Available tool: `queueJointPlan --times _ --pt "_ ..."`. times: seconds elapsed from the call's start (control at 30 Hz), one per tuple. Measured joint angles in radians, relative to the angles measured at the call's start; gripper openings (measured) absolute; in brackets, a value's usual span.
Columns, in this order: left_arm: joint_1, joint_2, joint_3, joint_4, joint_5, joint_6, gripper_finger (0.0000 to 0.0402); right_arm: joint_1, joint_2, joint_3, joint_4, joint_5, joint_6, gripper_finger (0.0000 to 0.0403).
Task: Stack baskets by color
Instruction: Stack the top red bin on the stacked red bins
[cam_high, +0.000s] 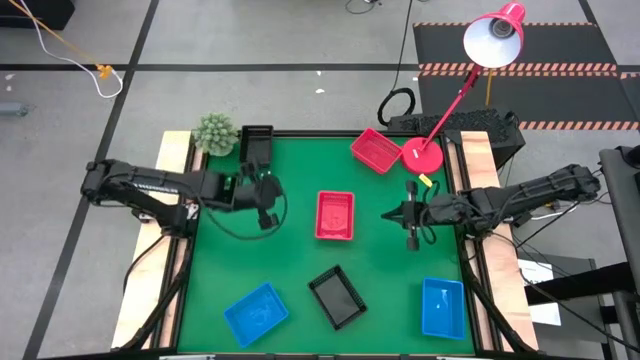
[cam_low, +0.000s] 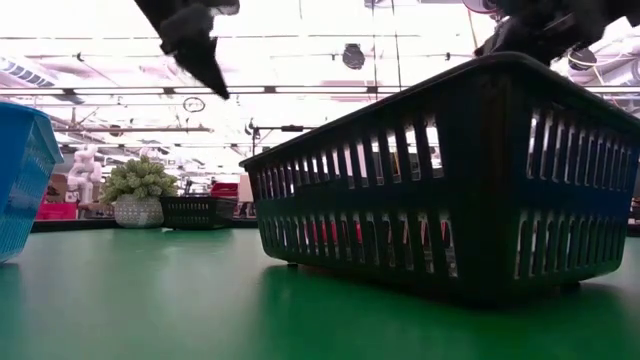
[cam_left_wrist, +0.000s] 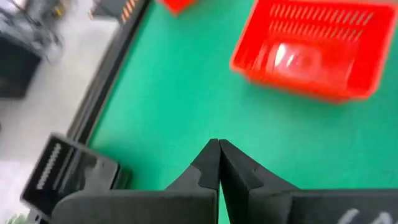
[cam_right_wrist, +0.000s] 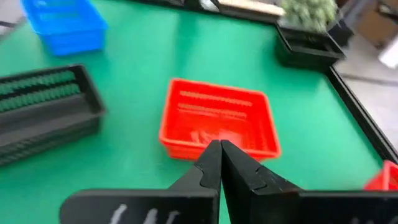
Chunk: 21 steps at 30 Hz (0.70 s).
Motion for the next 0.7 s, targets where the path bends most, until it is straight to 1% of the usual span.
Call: queueJointPlan --times 0.1,0.17,0.23,0.37,0.47,0.57,0.7 --pt "-0.076 0.0 0.0 0.05 -0.077 -0.022 0.0015 -0.075 0.049 0.041 -0.053 -0.021 -0.029 0.0" --pt "-0.109 0.0 0.0 0.071 -0.104 -0.013 0.0019 -0.134 0.095 0.088 -0.099 -0.057 -0.08 0.0" --pt "-0.128 0.0 0.0 0.083 -0.108 0.0 0.002 -0.201 0.145 0.142 -0.153 -0.1 -0.15 0.0" --pt "-0.147 0.0 0.0 0.084 -0.114 -0.019 0.0021 -0.337 0.253 0.261 -0.272 -0.171 -0.307 0.0" --pt "-0.154 0.0 0.0 0.084 -0.114 -0.02 0.0021 -0.43 0.328 0.328 -0.332 -0.251 -0.461 0.0" --pt "-0.157 0.0 0.0 0.084 -0.114 -0.02 0.0021 -0.518 0.39 0.367 -0.36 -0.268 -0.584 0.0" --pt "-0.161 0.0 0.0 0.084 -0.114 -0.02 0.0021 -0.632 0.456 0.377 -0.386 -0.291 -0.749 0.0"
